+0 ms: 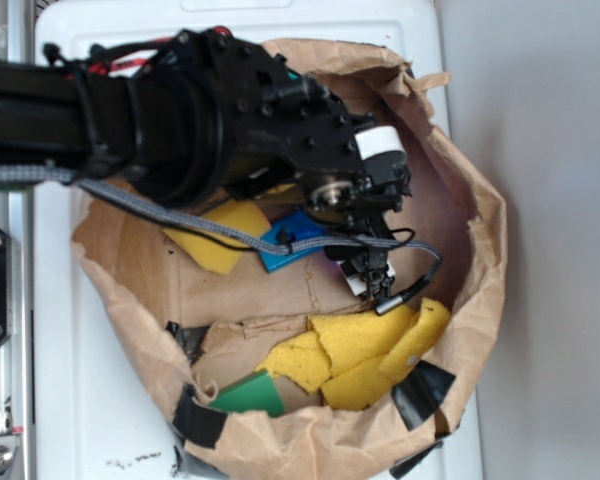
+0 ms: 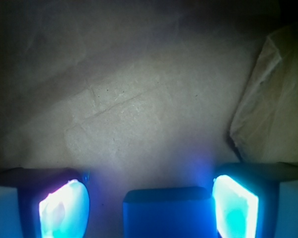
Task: Grab the blue block.
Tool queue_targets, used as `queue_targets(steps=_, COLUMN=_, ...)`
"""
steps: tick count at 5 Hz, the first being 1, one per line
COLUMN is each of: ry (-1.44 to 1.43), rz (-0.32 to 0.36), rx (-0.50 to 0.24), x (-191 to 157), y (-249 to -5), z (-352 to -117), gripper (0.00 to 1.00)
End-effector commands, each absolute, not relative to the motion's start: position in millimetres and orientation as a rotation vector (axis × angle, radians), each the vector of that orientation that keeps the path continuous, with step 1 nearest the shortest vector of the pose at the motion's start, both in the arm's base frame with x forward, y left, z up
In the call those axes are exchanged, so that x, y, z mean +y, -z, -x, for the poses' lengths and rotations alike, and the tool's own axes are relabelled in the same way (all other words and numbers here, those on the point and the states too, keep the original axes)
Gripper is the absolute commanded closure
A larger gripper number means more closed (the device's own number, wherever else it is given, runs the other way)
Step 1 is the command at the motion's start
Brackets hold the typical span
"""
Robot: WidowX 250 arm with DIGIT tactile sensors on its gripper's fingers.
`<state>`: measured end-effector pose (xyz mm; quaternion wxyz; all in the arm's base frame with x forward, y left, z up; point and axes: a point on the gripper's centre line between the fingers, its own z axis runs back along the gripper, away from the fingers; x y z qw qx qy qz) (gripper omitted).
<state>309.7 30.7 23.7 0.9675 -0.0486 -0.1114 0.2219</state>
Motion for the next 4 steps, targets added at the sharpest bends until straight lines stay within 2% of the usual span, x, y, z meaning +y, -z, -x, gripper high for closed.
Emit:
queue_targets(steps=1, ry=-0.372, rz=0.095, rx=-0.306, x=40.3, y=-19.8, z=-298.6, gripper=0.14)
queue_targets(steps=2, ry=-0.383, rz=0.11, rx=-0.311, x=38.3, y=-27.0, z=-299.2, gripper=1.0)
queue_targets(steps=4, ry=-0.409, rz=0.138, rx=-0.331, x=37.5, y=-36.3, z=-300.2, gripper=1.0)
